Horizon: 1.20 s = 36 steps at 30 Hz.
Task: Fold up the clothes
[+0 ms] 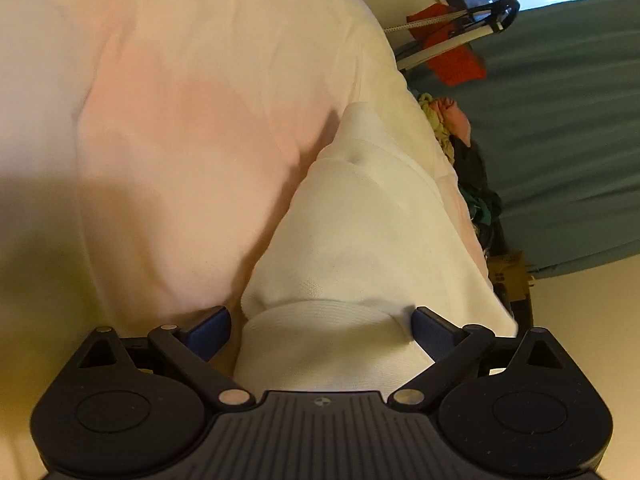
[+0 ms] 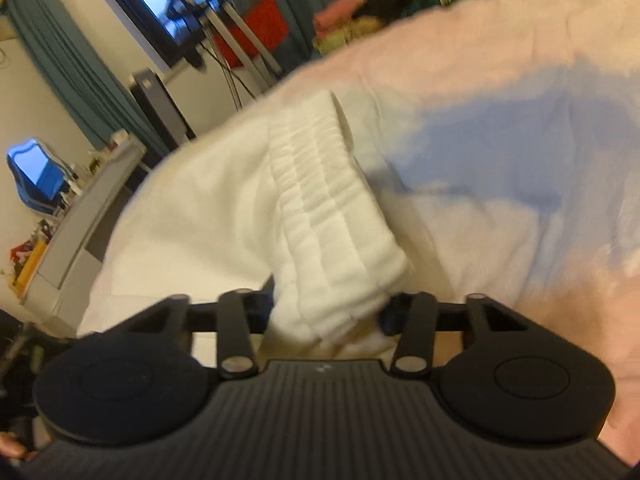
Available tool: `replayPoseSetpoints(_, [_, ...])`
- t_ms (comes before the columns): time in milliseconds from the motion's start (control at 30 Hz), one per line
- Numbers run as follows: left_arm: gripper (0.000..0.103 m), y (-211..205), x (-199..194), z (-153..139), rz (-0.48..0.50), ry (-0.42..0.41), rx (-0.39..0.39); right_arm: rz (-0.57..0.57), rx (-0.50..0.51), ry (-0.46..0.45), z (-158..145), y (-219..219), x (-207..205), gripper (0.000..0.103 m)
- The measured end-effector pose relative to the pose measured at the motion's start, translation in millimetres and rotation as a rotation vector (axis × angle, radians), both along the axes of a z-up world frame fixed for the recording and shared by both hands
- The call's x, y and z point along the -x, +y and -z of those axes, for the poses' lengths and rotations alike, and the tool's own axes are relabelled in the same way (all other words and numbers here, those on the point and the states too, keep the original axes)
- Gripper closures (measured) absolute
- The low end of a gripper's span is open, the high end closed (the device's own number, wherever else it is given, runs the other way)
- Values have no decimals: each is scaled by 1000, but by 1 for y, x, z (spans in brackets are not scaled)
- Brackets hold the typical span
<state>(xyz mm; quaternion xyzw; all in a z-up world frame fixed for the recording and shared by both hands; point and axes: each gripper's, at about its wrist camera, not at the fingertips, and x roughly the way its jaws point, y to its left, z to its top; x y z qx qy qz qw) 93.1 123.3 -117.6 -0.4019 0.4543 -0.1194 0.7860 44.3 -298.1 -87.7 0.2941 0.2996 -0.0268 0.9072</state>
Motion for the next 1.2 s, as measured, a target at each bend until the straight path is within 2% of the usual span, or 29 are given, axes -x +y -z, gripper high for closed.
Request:
replayPoseSetpoints(67, [18,-4,1,-6,30,-29,-30,4,6,-41,-11,3,8,63])
replayPoseSetpoints(167, [34,-4,5,-13,44,-52,-60,7,-5,-87,-25,4,19,66])
replayPoseSetpoints(300, [64,-4,16,-36,76,-123,-4,10,-22,-141,-58,-2,30,68])
replayPoseSetpoints(367, [69,-11,23,-52,112,-152,57,24,5,-183,-83,-9,46,68])
replayPoseSetpoints(433, [72,-33,24,-75,176,-197,69,56,3,-222,-103,-26,57,68])
replayPoseSetpoints(600, [73,-131,0,-122,304,-252,58,172,-11,-276,-140,-103,80,68])
replayPoseSetpoints(767, [75,-295,-63,-161,417,-313,-27,360,-28,-252,-156,-214,67,68])
replayPoseSetpoints(933, [75,-451,-113,-161,484,-351,-77,572,-110,-202,-142,-323,38,68])
replayPoseSetpoints(967, [75,-476,-123,-155,507,-351,-88,607,-109,-192,-134,-342,30,68])
replayPoseSetpoints(1033, [75,-525,-143,-140,560,-344,-110,655,-36,-137,-113,-363,16,68])
replayPoseSetpoints(1067, [76,-545,-152,-131,589,-346,-128,676,8,-105,-102,-372,8,68])
replayPoseSetpoints(1133, [76,-576,-167,-110,648,-355,-162,703,28,-58,-71,-385,5,68])
replayPoseSetpoints(1200, [76,-580,-166,-89,705,-382,-177,721,-20,-38,-34,-390,13,67])
